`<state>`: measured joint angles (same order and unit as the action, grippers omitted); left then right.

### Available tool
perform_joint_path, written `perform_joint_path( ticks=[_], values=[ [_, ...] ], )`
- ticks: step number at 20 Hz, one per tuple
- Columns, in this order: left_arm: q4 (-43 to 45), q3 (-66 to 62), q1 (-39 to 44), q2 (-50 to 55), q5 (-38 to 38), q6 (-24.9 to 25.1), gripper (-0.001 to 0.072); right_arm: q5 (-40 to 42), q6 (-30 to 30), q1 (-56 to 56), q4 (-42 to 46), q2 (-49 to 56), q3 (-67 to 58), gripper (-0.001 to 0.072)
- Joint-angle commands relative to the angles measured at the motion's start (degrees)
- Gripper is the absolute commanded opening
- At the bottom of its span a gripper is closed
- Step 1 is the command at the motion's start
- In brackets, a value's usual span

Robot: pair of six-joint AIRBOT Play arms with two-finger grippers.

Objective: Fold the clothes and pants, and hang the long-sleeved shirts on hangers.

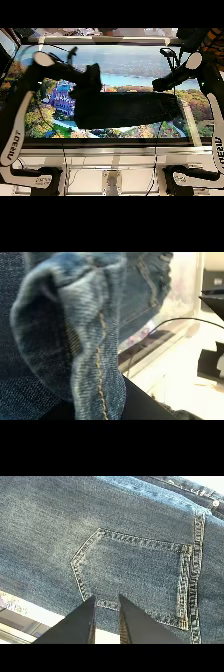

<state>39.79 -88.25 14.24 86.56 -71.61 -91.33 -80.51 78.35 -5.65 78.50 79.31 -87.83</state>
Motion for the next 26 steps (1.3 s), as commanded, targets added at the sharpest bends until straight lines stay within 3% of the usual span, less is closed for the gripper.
perform_joint_path(
  ticks=[1,4,5,7,8,13,18,21,23,25,26],
  values=[
    [0.0,-0.1,8.8,2.6,10.8,-1.7,0.0030,0.7,-0.1,0.0,0.0,0.0,0.0,0.0164],
    [0.0,-0.1,12.3,5.2,14.4,-1.7,0.0040,0.5,-0.1,0.0,-0.1,0.0,0.0,0.0164],
    [-0.1,-0.1,13.0,5.9,14.4,-1.7,0.0085,0.5,-0.1,0.0,-0.1,0.0,0.0,0.0164],
    [-0.8,-0.1,14.0,6.8,14.2,-1.6,0.0526,0.5,-0.1,0.0,-0.1,0.0,0.0,0.0165],
    [-2.5,-0.1,14.3,7.0,14.0,-0.6,0.0637,0.6,-0.1,0.0,-0.1,0.0,0.0,0.0165],
    [-10.1,-0.1,14.6,7.1,14.0,4.4,0.0623,0.7,-0.1,0.0,-0.1,0.0,0.0,0.0164],
    [-10.3,-0.1,14.4,6.8,13.9,5.7,0.0614,1.2,0.0,0.0,-1.5,0.0,0.2,0.0170],
    [-8.9,-0.1,10.1,5.8,12.2,6.8,0.0560,6.7,-5.6,-1.4,-10.0,0.6,2.3,0.0390],
    [-2.5,0.0,5.9,4.4,9.3,5.9,0.0558,11.8,-6.7,-4.5,-11.3,2.8,2.5,0.0390],
    [8.9,0.0,2.2,3.4,4.4,1.0,0.0423,17.5,-5.6,-8.3,-10.6,6.6,2.4,0.0475],
    [14.0,0.0,0.9,3.2,1.3,-0.5,0.0390,20.7,-4.2,-10.2,-10.1,9.2,2.4,0.0476]
  ],
)
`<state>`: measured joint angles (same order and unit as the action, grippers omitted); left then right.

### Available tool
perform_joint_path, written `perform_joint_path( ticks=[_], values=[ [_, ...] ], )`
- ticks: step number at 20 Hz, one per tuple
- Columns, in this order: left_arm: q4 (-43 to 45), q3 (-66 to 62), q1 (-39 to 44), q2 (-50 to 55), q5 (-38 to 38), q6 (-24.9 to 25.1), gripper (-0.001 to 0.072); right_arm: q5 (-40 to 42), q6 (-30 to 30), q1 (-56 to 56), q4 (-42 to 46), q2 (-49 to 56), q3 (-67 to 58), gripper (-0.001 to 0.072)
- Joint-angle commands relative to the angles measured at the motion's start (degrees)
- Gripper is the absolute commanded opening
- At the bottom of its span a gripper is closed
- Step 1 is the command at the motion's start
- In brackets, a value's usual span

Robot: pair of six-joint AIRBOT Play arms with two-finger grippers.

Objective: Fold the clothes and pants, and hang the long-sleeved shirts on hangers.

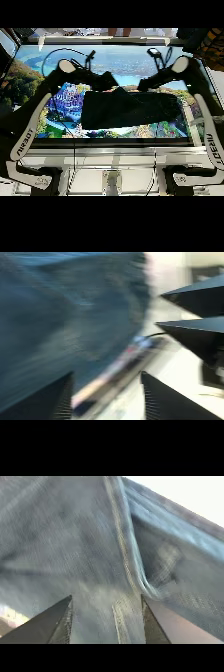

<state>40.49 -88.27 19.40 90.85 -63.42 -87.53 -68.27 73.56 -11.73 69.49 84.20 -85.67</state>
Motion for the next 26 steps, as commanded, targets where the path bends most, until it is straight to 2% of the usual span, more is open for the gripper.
perform_joint_path(
  ticks=[1,3,4,7,8,15,17,20,23,26],
  values=[
    [16.6,0.4,-5.1,-1.1,-9.1,-4.9,0.0319,11.0,1.8,-5.4,-1.1,7.0,0.1,0.0476],
    [21.0,1.9,-5.3,-1.1,-10.2,-4.6,0.0066,11.3,3.3,-7.1,-0.4,13.4,-3.4,0.0476],
    [23.0,2.6,-5.2,-1.0,-10.1,-4.5,0.0030,10.0,4.3,-7.6,1.2,16.3,-6.1,0.0476],
    [29.1,4.0,-5.2,-0.7,-9.8,-4.4,0.0030,5.2,4.0,-7.5,4.3,23.6,-15.9,0.0487],
    [30.8,4.0,-5.2,-0.3,-10.0,-4.4,0.0030,4.5,2.3,-7.5,4.4,25.4,-19.0,0.0487],
    [29.5,4.0,-2.8,6.0,-10.1,-3.1,0.0030,1.2,1.8,-7.7,5.5,34.4,-29.7,0.0474],
    [27.7,4.0,-1.3,7.1,-8.0,-2.9,0.0030,0.8,2.0,-7.6,5.6,36.0,-29.7,0.0461],
    [26.4,4.0,1.4,8.0,-0.8,-3.0,0.0029,-0.3,1.7,-7.6,5.7,36.4,-29.7,0.0459],
    [26.3,3.9,3.9,9.8,5.3,-5.6,0.0029,-2.0,1.7,-7.6,5.9,36.1,-30.9,0.0458],
    [24.3,3.8,5.0,12.2,5.8,-7.7,0.0029,-3.7,1.7,-7.6,6.1,35.9,-31.4,0.0459]
  ],
)
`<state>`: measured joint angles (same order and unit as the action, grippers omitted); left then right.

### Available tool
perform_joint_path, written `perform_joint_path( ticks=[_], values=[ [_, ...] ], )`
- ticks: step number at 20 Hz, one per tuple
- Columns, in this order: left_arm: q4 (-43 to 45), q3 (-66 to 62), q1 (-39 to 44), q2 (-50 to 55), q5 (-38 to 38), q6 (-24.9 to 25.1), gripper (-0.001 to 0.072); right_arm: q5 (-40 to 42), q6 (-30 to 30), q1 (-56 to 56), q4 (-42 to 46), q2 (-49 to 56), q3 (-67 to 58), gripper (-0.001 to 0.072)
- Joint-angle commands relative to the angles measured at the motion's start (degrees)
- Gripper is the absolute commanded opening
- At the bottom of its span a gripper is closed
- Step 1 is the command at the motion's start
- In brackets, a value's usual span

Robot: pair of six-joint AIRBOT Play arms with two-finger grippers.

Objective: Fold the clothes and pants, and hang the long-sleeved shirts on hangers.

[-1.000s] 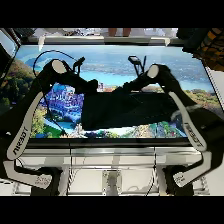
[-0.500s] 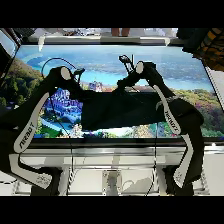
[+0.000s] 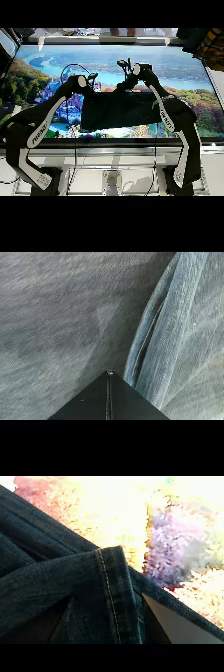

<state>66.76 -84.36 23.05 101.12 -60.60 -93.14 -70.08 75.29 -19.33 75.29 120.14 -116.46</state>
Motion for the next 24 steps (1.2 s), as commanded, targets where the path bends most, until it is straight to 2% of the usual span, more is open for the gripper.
perform_joint_path(
  ticks=[1,4,6,9,15,19,24],
  values=[
    [-5.2,-0.1,1.5,2.6,3.0,-1.8,0.0029,-2.1,0.0,0.1,0.4,-0.3,-0.6,0.0459],
    [-15.8,-0.2,2.7,3.3,4.3,4.4,0.0029,-3.0,0.0,0.8,1.9,-1.6,-0.6,0.0459],
    [-19.4,-0.2,4.3,3.3,4.7,7.4,0.0029,-4.6,0.0,1.9,2.3,-3.3,-0.6,0.0459],
    [-19.7,-0.2,7.3,3.2,2.0,10.6,0.0029,-7.1,0.0,4.8,3.2,-7.5,-0.6,0.0459],
    [-18.4,-0.2,15.6,3.1,-10.4,14.8,0.0028,-10.6,1.8,11.4,3.0,-15.7,-0.6,0.0459],
    [-18.4,-0.2,21.6,0.8,-6.4,15.7,0.0028,-13.5,1.8,12.5,2.9,-17.8,-0.6,0.0459],
    [-17.7,-0.2,21.3,-3.3,-1.2,15.5,0.0028,-18.7,2.2,12.5,2.8,-17.9,-0.6,0.0459]
  ],
)
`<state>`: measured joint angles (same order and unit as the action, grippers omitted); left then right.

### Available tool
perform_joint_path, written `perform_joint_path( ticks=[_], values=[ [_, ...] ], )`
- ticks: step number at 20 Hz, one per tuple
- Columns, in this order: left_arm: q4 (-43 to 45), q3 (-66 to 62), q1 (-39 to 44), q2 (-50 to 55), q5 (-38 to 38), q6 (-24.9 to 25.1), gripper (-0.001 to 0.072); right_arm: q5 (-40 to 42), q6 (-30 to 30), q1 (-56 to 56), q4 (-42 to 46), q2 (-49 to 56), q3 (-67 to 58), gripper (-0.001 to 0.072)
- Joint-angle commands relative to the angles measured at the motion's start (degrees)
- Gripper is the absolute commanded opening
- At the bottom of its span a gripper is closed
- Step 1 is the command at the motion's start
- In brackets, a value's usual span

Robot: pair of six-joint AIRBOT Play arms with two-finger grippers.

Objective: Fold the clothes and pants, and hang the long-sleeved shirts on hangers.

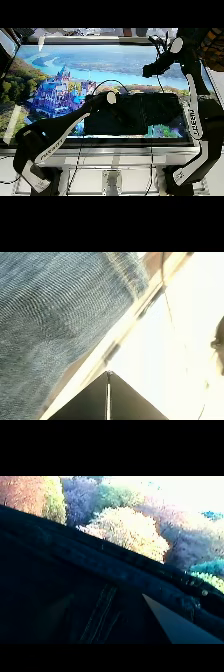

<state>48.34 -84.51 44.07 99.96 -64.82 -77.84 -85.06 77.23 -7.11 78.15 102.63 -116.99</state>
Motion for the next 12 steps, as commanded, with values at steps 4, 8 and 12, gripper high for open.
perform_joint_path(
  ticks=[4,8,12],
  values=[
    [15.8,0.0,-3.7,-7.1,2.2,-7.4,0.0028,-8.4,1.6,0.5,0.5,-0.5,0.3,0.0458],
    [25.4,0.1,-11.5,-12.2,-3.5,-9.9,0.0029,-11.2,2.8,1.1,0.4,-0.5,5.4,0.0459],
    [25.4,0.2,-20.3,-15.3,-7.1,-9.8,0.0029,-11.8,2.6,1.7,-1.0,-0.5,14.8,0.0459]
  ],
)
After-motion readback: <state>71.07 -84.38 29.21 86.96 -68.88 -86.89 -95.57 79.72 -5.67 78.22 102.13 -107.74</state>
